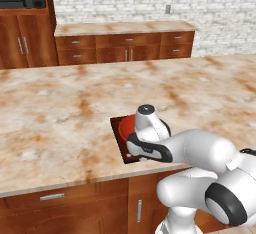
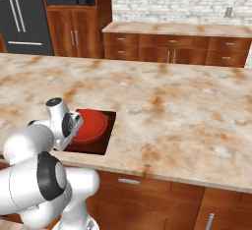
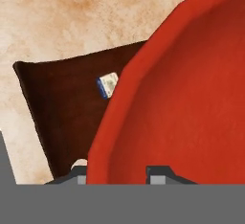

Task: Place the two vegetables and bowl onto the tray for setting up a vegetable dip station.

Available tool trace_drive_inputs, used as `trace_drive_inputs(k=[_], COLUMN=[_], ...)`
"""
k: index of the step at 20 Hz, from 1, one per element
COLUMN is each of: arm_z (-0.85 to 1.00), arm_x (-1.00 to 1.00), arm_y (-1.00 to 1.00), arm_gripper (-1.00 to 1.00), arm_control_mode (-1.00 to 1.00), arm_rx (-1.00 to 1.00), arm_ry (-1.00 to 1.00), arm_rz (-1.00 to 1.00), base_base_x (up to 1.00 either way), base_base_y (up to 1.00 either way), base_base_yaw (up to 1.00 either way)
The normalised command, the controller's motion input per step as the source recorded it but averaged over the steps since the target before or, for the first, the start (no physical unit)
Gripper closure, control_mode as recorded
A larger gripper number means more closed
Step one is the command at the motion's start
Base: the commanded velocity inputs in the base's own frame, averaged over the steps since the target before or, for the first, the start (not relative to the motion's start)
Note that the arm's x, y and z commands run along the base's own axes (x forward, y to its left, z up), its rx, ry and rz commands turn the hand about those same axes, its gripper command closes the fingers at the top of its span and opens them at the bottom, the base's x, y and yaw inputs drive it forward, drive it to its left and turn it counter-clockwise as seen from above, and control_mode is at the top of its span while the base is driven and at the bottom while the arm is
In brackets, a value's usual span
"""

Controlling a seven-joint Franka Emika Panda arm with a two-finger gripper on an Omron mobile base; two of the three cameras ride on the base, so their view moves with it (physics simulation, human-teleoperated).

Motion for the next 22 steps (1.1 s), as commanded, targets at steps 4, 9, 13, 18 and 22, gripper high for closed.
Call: trace_drive_inputs(k=[4, 9, 13, 18, 22], arm_z=[0.0, 0.0, 0.0, 0.17, 0.25], arm_x=[-0.05, 0.0, 0.0, -0.06, -0.17], arm_y=[-0.06, 0.0, 0.0, 0.0, 0.0], arm_gripper=[1.0, -1.0, -1.0, -1.0, -1.0], arm_control_mode=[-1.0, -1.0, -1.0, -1.0, -1.0], arm_rx=[0.0, 0.0, 0.0, 0.0, 0.0], arm_ry=[0.0, 0.0, 0.0, 0.0, 0.0], arm_rz=[0.01, 0.0, 0.0, 0.0, 0.0], base_base_x=[0.0, 0.0, 0.0, 0.0, 0.0], base_base_y=[0.0, 0.0, 0.0, 0.0, 0.0], base_base_yaw=[0.0, 0.0, 0.0, 0.0, 0.0])
